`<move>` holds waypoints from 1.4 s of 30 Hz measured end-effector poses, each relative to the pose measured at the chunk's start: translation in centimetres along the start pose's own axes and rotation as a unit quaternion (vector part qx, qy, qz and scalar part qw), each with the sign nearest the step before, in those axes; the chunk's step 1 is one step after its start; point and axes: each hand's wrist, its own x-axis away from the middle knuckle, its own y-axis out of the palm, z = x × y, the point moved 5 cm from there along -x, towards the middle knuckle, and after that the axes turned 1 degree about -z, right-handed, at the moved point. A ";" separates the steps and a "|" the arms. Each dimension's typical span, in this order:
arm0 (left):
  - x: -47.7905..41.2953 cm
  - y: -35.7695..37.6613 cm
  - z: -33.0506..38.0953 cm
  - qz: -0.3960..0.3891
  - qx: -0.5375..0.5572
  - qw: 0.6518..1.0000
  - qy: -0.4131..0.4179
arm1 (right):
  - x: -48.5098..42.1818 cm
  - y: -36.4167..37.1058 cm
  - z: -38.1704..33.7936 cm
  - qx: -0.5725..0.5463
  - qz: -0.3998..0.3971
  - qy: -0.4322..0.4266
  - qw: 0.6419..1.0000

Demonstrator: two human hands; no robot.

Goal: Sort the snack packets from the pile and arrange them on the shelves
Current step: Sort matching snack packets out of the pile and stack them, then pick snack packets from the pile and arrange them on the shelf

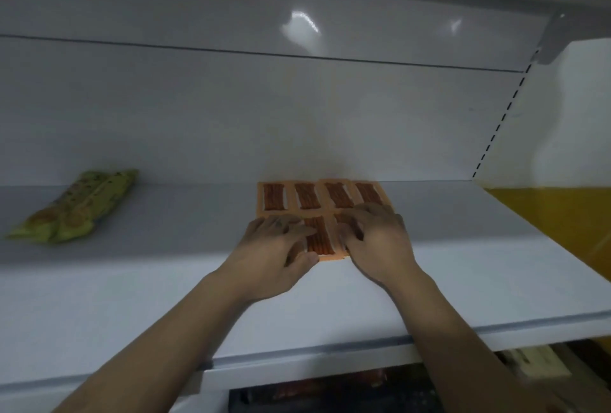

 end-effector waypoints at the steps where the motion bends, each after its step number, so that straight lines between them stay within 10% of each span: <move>1: 0.1 -0.2 0.0 0.007 -0.006 1.000 -0.001 | 0.0 0.0 -0.3 -0.004 -0.006 -0.004 1.000; 11: 3.3 -4.4 -1.4 0.065 -0.076 0.983 -0.153 | -1.3 -2.0 -6.9 0.011 -0.031 -0.143 0.989; 16: 7.8 -7.8 -2.3 0.088 -0.128 0.957 -0.246 | -2.5 -1.2 -11.4 -0.027 -0.174 -0.198 0.964; 27: 28.6 -14.4 -0.4 0.103 -0.193 0.829 -0.515 | 5.2 -1.4 -27.9 -0.120 -0.235 -0.414 0.871; 42: 51.6 -21.5 0.7 0.172 -0.201 0.715 -0.647 | 19.2 -3.2 -49.5 -0.145 -0.246 -0.552 0.783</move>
